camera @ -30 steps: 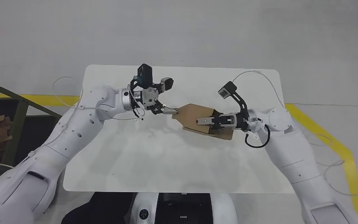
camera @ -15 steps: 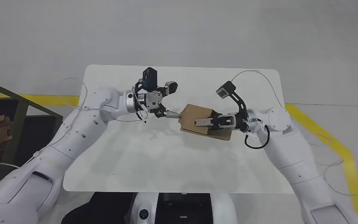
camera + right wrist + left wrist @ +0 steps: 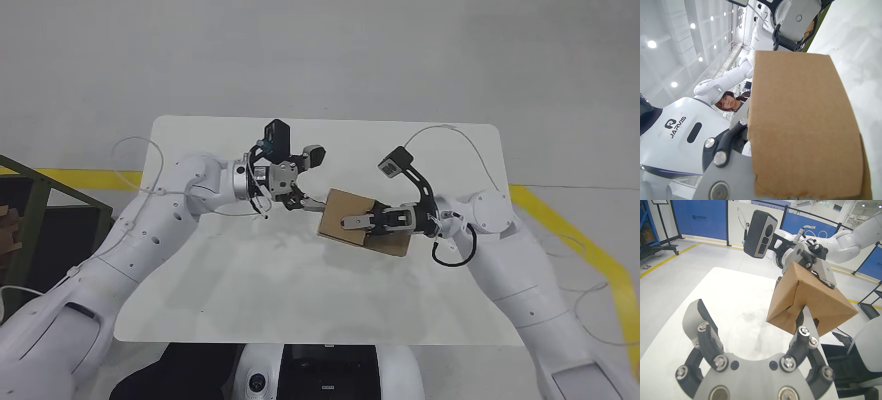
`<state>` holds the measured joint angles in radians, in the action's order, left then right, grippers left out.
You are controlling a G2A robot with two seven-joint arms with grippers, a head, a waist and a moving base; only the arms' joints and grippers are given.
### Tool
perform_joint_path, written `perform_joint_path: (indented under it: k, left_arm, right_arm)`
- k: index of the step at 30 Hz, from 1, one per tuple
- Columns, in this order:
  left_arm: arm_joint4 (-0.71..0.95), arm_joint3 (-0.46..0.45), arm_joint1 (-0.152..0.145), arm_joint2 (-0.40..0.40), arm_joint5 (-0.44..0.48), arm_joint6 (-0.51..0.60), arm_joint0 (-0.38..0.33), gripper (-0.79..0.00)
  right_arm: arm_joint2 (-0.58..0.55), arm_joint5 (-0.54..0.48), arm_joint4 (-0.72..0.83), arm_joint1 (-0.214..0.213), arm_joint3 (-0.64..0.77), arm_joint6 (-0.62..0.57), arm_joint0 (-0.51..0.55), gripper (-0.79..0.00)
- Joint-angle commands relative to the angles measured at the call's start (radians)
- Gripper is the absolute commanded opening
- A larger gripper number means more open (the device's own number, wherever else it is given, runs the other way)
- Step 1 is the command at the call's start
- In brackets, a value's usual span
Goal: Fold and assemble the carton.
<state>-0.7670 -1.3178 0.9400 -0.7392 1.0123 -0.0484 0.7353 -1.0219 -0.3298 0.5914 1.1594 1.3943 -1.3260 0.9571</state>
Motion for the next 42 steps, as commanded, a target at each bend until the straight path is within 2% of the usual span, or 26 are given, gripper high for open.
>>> perform_joint_path:
  k: [1,16,21,25,29,42]
  left_arm:
    - [0.0,-0.003,0.001,0.0,0.0,0.001,-0.001,0.0]
    - [-0.002,-0.005,0.002,-0.005,0.0,0.002,-0.001,0.0]
    - [-0.013,0.035,-0.009,-0.053,0.0,-0.025,0.008,0.0]
    - [-0.049,0.034,-0.026,-0.103,0.0,-0.041,0.039,0.0]
    - [-0.123,-0.006,-0.05,-0.139,0.0,-0.048,0.082,0.0]
    - [-0.296,-0.112,-0.128,-0.167,0.0,-0.066,0.185,0.0]
  right_arm:
    - [0.001,0.001,0.0,0.0,0.0,-0.001,-0.001,-0.785]
    - [-0.001,0.004,-0.001,0.0,-0.013,-0.007,-0.008,-0.785]
    - [0.011,0.015,-0.017,0.002,-0.052,-0.013,-0.019,-0.785]
    - [0.041,0.002,-0.034,0.011,-0.112,-0.021,-0.042,-0.785]
    - [0.085,-0.025,-0.045,0.026,-0.196,-0.033,-0.081,-0.785]
    - [0.27,-0.111,-0.057,0.116,-0.472,-0.053,-0.212,-0.785]
